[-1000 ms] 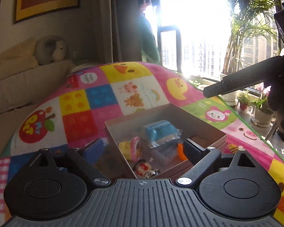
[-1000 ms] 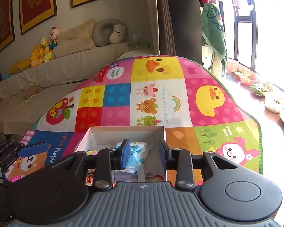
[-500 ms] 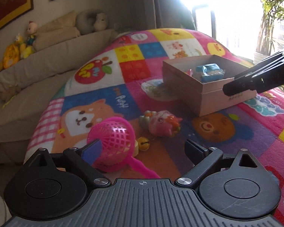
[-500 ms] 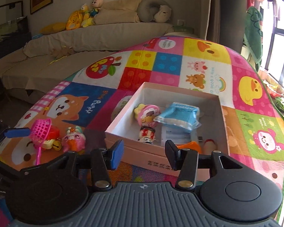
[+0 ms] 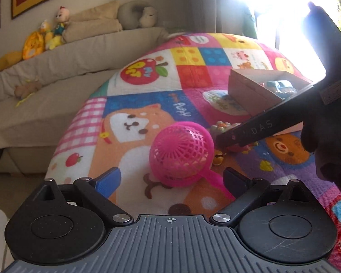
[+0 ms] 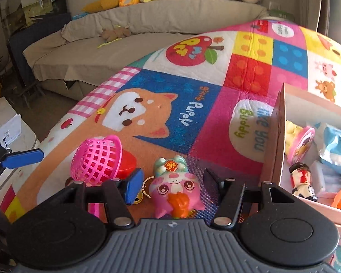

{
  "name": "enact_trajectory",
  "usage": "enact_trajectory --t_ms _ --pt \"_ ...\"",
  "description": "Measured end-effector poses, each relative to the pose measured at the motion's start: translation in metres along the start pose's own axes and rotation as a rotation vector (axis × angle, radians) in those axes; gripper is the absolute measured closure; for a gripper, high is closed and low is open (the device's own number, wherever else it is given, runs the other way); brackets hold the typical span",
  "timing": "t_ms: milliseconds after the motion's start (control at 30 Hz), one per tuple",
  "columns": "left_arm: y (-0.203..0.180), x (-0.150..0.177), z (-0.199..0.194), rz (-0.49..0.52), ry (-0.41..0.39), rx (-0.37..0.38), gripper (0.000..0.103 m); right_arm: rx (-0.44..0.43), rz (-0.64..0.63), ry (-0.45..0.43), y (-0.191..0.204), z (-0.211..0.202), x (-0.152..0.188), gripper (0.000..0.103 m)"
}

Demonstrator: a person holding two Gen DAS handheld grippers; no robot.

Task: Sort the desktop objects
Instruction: 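Grasp the pink pig toy with the right tool while the left reaches the pink basket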

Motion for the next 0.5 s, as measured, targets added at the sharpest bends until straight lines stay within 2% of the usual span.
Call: enact_trajectory --t_ms 33,233,433,500 --pt "0.001 0.0 0.001 -0.013 0.004 0.006 0.003 -0.005 -0.002 0.008 -0.001 -0.001 0.004 0.053" --pt "0.005 -0.003 0.017 -0.104 0.022 0.024 0.003 0.023 0.049 -0.012 -0.035 -0.044 0.039 0.055" --pt "0.013 -0.006 0.044 -0.204 0.068 0.024 0.004 0.185 0.127 -0.036 -0.1 -0.085 0.091 0.055" --pt "0.013 -0.007 0.048 -0.207 0.076 0.012 0.01 0.196 0.193 -0.035 -0.12 -0.092 0.105 0.055"
Point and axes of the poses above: each gripper's, at about its wrist camera, not at the fingertips, and z roughly the way its jaws point, y to its left, x to its underside, the point moved 7 cm from there along z, roughly the way its jaws point, and after that the axes turned 10 degrees about x, right-handed, at the moved point
